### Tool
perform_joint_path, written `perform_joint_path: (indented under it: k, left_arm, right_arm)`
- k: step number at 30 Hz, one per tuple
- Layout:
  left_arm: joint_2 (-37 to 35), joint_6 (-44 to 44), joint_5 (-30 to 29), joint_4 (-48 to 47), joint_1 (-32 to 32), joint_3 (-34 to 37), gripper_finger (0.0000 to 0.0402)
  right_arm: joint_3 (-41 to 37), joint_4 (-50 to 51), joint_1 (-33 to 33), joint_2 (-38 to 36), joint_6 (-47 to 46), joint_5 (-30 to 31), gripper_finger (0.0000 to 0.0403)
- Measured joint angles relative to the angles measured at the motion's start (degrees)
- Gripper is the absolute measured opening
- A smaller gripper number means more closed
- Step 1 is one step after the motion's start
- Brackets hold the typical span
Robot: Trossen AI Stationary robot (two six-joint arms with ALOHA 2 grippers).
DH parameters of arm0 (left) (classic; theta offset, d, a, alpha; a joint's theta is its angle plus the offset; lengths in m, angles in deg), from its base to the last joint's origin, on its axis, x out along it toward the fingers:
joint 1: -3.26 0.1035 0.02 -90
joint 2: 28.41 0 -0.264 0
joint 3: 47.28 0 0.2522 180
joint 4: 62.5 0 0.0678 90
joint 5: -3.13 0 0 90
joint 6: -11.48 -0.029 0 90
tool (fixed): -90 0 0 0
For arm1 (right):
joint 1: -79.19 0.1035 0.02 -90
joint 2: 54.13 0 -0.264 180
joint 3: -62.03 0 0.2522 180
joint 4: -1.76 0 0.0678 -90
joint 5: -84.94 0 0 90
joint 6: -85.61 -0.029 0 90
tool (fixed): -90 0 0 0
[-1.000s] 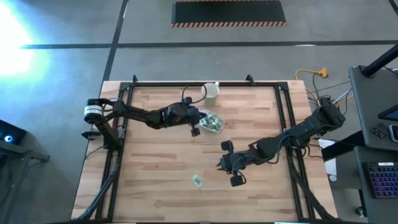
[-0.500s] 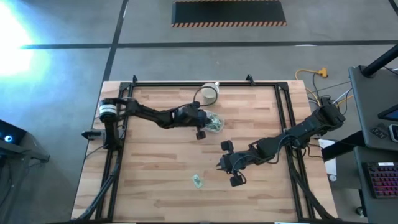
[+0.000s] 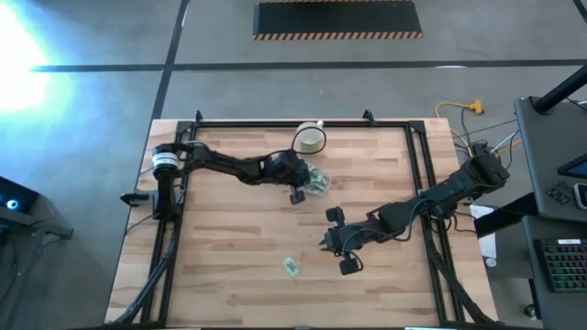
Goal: Pick and place items into bin
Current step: Put the green stevia packet into the transparent bin
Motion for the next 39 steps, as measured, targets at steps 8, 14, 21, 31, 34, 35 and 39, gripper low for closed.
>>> perform_joint_path:
  k: [8,14,21,31,34,35,39]
  left_arm:
    - [-2.03,-1.77,0.08,0.38,-0.14,0.19,0.003]
    - [-2.18,-1.7,0.26,0.45,-0.17,0.19,0.0107]
    - [-3.93,-1.61,2.89,0.4,-0.28,0.21,0.0176]
    - [-12.07,-1.83,7.01,-5.27,-0.74,0.67,0.0192]
    - [-14.83,-1.81,6.99,-10.48,-1.19,1.13,0.0192]
    - [-15.85,-1.81,6.99,-11.68,-1.51,1.54,0.0192]
    - [-20.38,-1.59,7.27,-16.02,-4.15,4.73,0.0192]
  right_arm:
    - [0.0,0.02,0.02,0.0,-0.13,0.0,0.0057]
    - [0.0,0.02,0.02,0.0,-0.13,0.0,0.0057]
    - [0.0,0.06,0.02,0.0,-0.11,0.02,0.0057]
    - [-0.02,0.04,0.02,0.0,-0.07,0.0,0.0057]
    - [-0.02,0.0,0.02,0.0,-0.08,0.0,0.0057]
    - [-0.02,-0.05,0.01,0.0,-0.08,0.0,0.0057]
    - [-0.02,-1.6,0.01,0.1,0.07,0.02,0.0057]
